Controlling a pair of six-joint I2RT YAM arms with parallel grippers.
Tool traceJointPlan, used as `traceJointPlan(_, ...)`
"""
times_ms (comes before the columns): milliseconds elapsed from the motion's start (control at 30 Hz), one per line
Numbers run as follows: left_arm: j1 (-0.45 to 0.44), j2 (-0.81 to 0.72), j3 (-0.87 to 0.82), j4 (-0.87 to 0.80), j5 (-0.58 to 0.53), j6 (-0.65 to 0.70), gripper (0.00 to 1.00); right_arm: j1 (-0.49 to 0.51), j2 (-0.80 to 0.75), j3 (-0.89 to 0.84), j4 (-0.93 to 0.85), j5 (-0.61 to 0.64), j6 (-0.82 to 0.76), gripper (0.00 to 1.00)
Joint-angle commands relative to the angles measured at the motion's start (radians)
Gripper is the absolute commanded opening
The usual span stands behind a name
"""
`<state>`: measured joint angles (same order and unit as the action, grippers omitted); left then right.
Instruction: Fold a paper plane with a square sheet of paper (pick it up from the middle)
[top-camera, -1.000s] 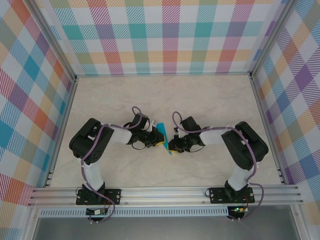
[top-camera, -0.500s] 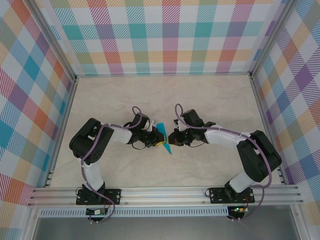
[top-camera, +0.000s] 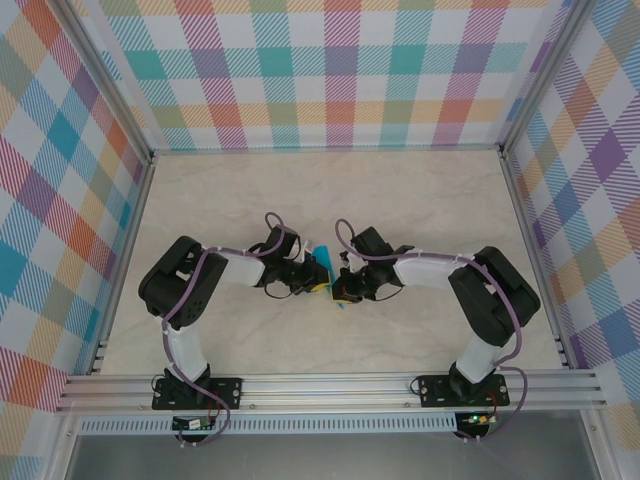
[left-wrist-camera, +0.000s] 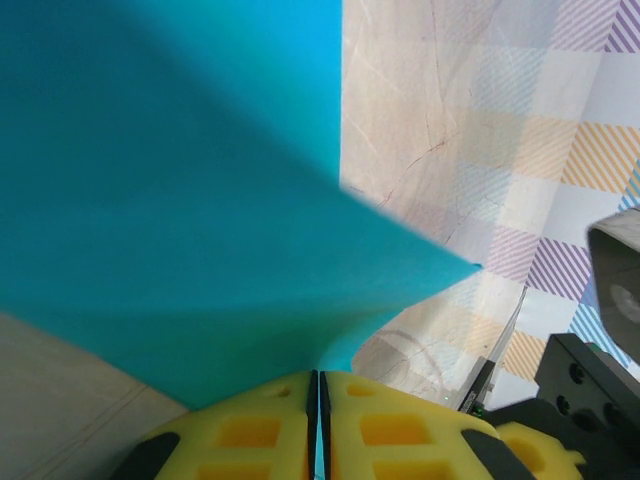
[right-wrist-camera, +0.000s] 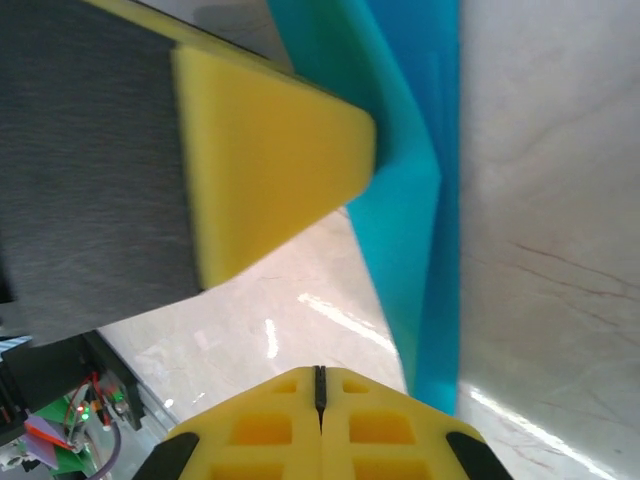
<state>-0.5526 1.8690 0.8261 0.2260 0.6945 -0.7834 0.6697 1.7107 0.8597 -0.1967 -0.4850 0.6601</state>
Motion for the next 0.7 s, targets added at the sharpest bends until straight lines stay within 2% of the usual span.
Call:
traceJointPlan(0, -0.009, 0.041, 0.004, -0.080, -0.085, 0.022, 0.12, 0.006, 0.022, 0.007, -0.037, 0.025, -0.033, 0.00)
traceJointPlan(667, -0.009, 0.042, -0.001, -0.099, -0.099, 0.022, 0.12, 0.004, 0.108, -0.023, -0.032, 0.038, -0.038, 0.00)
